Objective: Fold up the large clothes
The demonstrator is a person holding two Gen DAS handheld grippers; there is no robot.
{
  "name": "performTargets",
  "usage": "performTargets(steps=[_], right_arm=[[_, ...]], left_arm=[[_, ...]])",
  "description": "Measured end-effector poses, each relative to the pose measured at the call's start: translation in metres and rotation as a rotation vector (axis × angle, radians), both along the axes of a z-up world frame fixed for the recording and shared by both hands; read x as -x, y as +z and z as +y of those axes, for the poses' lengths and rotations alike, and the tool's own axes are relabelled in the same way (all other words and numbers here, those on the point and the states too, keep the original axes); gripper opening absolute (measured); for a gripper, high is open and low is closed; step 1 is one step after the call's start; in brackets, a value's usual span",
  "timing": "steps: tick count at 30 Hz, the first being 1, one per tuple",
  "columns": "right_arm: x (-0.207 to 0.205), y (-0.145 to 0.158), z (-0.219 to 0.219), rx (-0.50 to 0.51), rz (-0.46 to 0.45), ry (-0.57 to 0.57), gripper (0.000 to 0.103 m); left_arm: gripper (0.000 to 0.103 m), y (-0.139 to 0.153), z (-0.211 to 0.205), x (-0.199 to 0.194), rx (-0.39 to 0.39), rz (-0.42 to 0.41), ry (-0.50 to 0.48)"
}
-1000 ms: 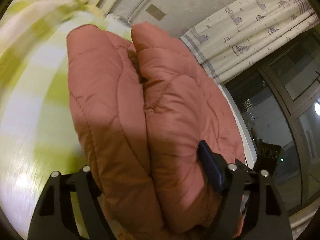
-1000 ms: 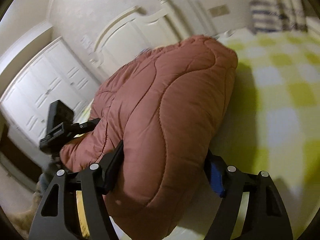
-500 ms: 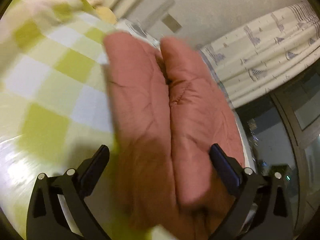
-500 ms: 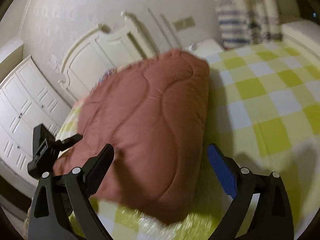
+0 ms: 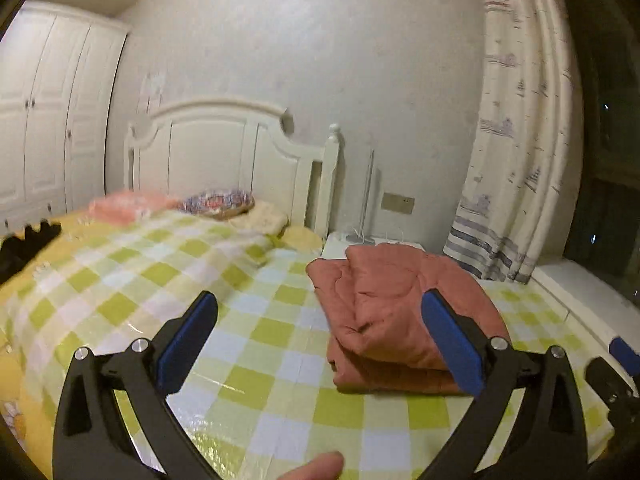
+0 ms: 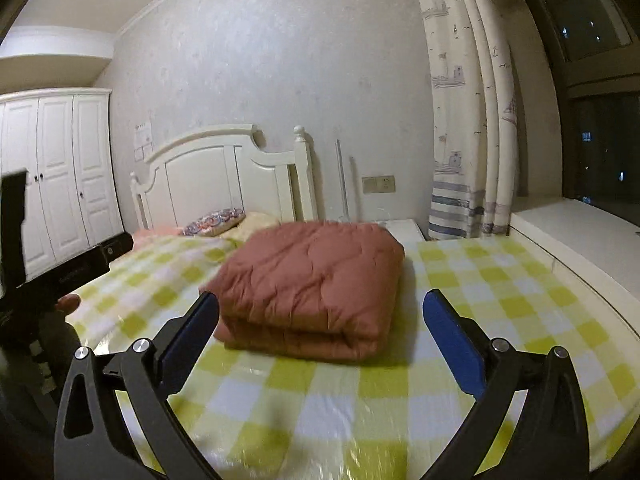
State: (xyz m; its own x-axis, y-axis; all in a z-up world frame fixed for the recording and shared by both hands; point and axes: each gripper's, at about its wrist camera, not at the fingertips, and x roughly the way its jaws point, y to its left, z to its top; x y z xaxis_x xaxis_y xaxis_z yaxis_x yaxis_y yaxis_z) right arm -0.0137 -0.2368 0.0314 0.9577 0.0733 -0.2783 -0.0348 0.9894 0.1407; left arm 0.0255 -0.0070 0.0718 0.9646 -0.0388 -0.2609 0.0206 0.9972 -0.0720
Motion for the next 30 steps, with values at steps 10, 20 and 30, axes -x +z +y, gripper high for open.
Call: performTargets(steps=[10,20,30], right_arm=[[0.022,-0.011,0.002,0.006,-0.016,-0.042,0.098],[0.025,-0.010,0.002,0.007,-0.038,-0.045,0.098],[0.026,-0.012,0.003,-0.013,-0.028,-0.051,0.098]], left_arm=[[0.101,-0.016,-0.021,0.023,-0.052,0.029,-0.056],[0.101,-0.018,-0.022,0.024,-0.062,0.029,-0.068],[0.101,-0.019,-0.025,0.024,-0.071,0.037,-0.067]])
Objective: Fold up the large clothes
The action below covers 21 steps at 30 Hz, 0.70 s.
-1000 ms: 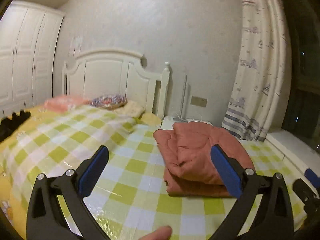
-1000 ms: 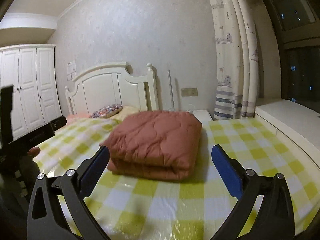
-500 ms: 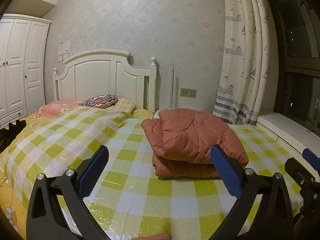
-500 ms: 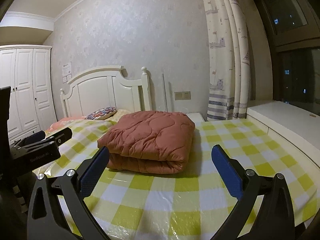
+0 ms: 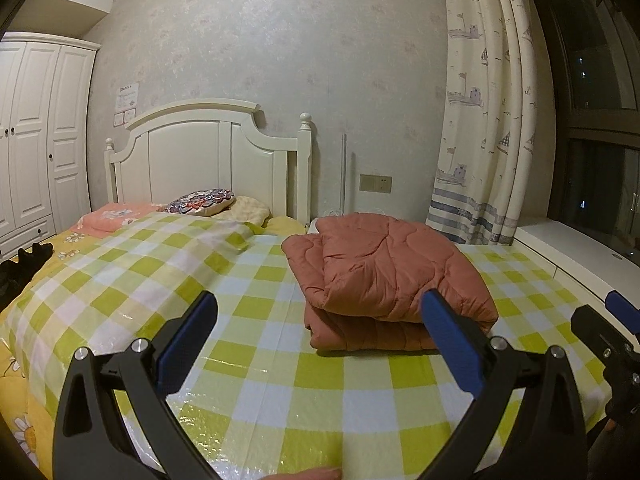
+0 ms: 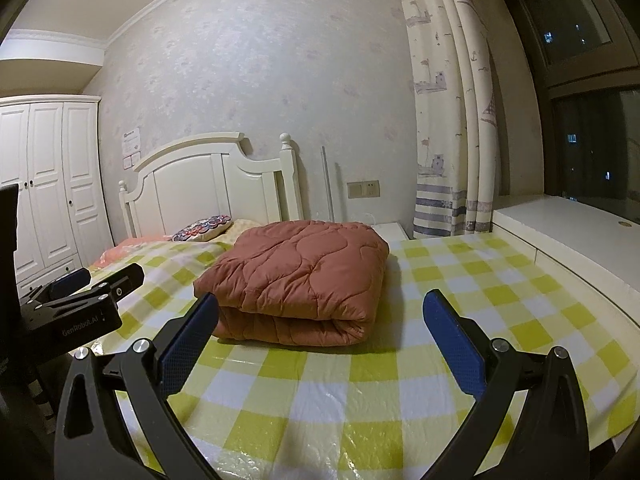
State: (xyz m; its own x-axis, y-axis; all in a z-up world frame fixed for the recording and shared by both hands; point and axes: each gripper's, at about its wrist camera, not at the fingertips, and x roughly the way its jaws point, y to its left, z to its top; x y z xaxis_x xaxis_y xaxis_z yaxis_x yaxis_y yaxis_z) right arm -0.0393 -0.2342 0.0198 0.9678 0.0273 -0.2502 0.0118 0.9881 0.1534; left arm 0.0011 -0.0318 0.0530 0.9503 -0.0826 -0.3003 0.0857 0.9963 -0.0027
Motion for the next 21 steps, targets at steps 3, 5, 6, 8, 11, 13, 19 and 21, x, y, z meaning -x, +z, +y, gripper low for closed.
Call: performTargets(steps=[3,5,6,8,11,13,19,21], right_arm=[[-0.0005,0.0001,0.0013,-0.004,0.001,-0.002,0.098],[-0.0003,0.0001,0.0005,-0.003,0.001,0.000,0.098],[-0.0002,0.0000,0.0006,-0.003,0.001,0.000,0.098],[-0.0003,0.0000,0.0006,-0.002,0.001,-0.001,0.098],[-0.0002,0.0003,0.0004,-0.003,0.001,-0.001,0.098],[0.0000,0.0004,0.0004,-0.002,0.000,0.000,0.098],[-0.0011,-0.0003,0.0036,-0.003,0.001,0.001,0.098],[-0.0009,-0.0002,0.0033,-0.004,0.000,0.000,0.098]], left_arm=[[0.101,0.0000,-0.0005,0.0000,-0.001,0.000,0.001],[0.101,-0.0004,-0.0006,0.0002,-0.001,0.003,0.000],[0.101,-0.0010,-0.0006,-0.0003,-0.002,0.004,0.000],[0.101,-0.0024,0.0001,-0.0008,-0.003,0.006,-0.001],[0.101,-0.0035,0.0012,-0.0019,-0.004,0.010,-0.004],[0.101,-0.0046,0.0018,-0.0024,-0.006,0.013,-0.006],[0.101,-0.0055,0.0026,-0.0031,-0.008,0.015,-0.009],[0.101,-0.0053,0.0029,-0.0030,-0.010,0.014,-0.010]])
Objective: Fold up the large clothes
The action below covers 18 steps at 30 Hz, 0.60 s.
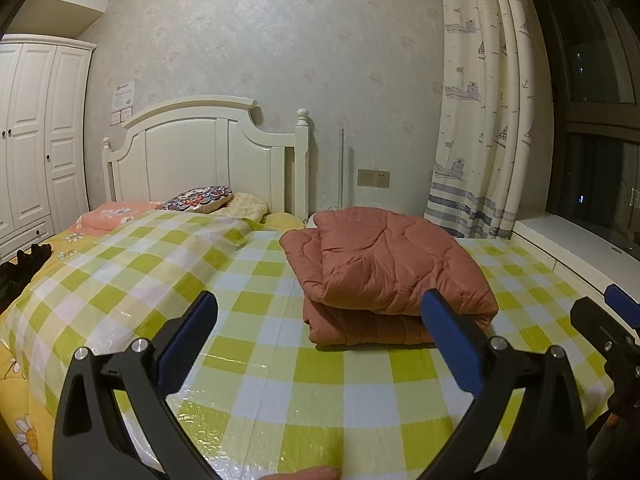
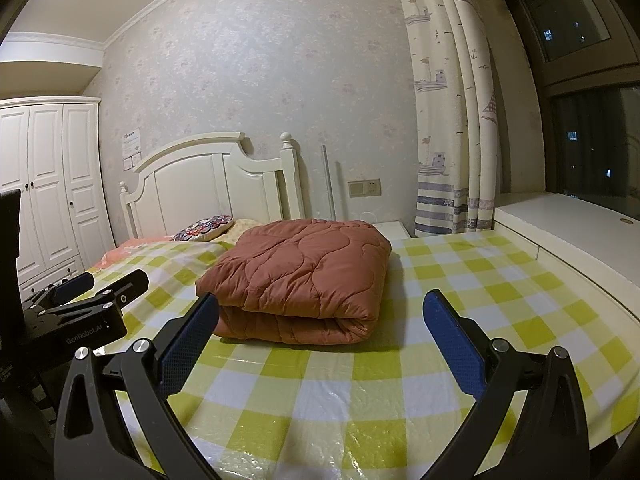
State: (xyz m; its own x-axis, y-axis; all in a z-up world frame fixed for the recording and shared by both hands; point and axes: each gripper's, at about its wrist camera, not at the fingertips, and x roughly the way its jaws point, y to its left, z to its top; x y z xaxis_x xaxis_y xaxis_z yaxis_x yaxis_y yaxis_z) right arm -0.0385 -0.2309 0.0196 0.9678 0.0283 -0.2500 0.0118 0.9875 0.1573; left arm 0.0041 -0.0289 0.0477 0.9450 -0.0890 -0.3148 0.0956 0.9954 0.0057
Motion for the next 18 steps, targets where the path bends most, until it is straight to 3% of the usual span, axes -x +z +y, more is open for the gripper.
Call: performTargets(steps=[18], right_arm=[[0.0010,-0.0002,0.0045,-0.029,-0.015,-0.020,0.098]], left_arm=[[0.101,0.0008,0.0056,0.0012,-0.019,-0.018,-0.005]])
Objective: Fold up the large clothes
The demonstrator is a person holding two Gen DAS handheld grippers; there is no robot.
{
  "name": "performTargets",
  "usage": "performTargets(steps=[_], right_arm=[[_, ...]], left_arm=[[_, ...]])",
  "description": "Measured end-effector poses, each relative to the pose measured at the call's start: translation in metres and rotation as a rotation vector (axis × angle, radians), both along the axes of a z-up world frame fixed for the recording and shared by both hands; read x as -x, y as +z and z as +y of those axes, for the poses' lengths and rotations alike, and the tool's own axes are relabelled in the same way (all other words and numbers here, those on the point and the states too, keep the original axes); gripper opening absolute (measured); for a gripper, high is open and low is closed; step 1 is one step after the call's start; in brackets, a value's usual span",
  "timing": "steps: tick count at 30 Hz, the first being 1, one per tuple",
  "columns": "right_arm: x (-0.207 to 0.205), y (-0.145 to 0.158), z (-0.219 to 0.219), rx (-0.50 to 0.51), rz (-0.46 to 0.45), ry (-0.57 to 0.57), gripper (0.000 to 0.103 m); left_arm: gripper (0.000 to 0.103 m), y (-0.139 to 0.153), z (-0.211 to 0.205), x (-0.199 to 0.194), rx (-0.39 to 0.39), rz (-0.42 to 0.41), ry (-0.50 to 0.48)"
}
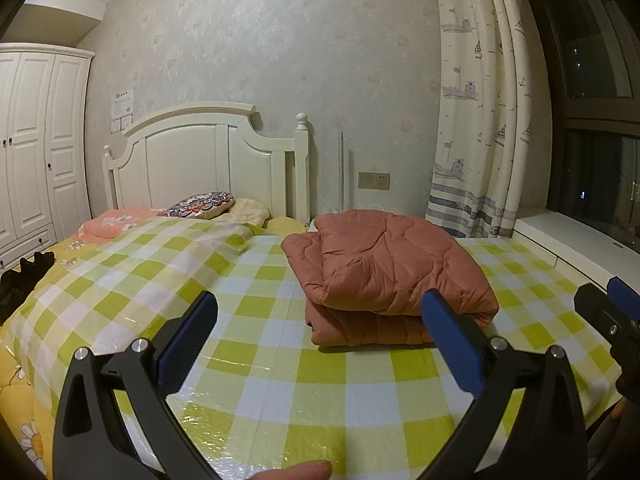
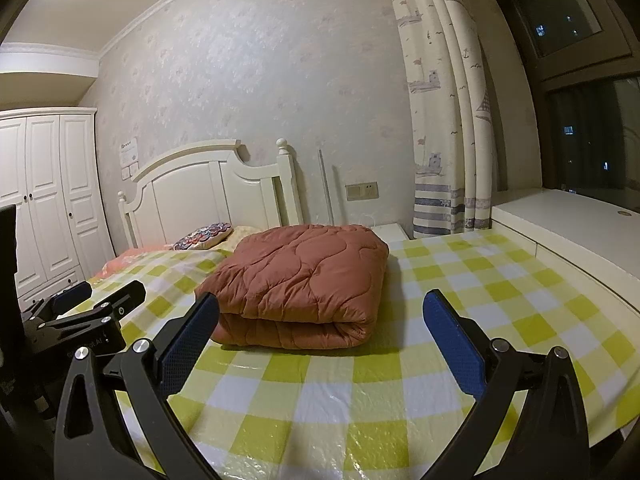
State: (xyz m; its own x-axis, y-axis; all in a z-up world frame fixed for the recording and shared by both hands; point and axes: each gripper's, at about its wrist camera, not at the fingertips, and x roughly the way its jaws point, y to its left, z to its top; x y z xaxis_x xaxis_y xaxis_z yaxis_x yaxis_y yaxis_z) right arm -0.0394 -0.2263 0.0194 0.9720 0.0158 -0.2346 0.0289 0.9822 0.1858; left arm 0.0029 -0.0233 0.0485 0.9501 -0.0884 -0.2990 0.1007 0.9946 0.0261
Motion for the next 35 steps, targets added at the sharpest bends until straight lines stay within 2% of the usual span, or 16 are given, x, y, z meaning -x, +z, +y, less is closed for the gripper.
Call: performTargets(steps=[16,22,25,27,29,32,33,35], right_arm=[[0.004,0.006,0.008,0.019,-0.013,-0.003,0.098],[0.002,0.003,0.010,0.025,0.001,0.004,0.098],[-0.002,-0.003,0.012,0.027,0.020,0.012,0.098],[-0.007,-0.008,0.011,0.027,0.042,0.023,0.098],[-0.018,-0.013,0.007,0.040,0.092,0.045,0.098],[-0.037,-0.008,-0.020,0.094,0.166,0.062,0.098],[-0.045,-0.003,-0.037,0.114,0.191,0.057,0.098],[-0.065,0.011,-0.095,0.129,0.258,-0.005,0.098]], left_arm=[[0.101,0.008,0.006,0.014,-0.018,-0.048,-0.017],[0.101,0.003,0.004,0.011,-0.032,-0.042,-0.025],[0.101,-0.003,0.008,0.009,0.012,-0.029,-0.069],[0.101,-0.008,0.010,0.003,0.008,-0.008,-0.077],[0.101,-0.014,0.016,-0.017,-0.008,0.049,-0.099],[0.101,-0.016,0.054,-0.081,0.043,0.257,-0.152],[0.101,-0.015,0.067,-0.096,0.058,0.279,-0.133],[0.101,-0.011,0.117,-0.148,0.058,0.307,-0.012]])
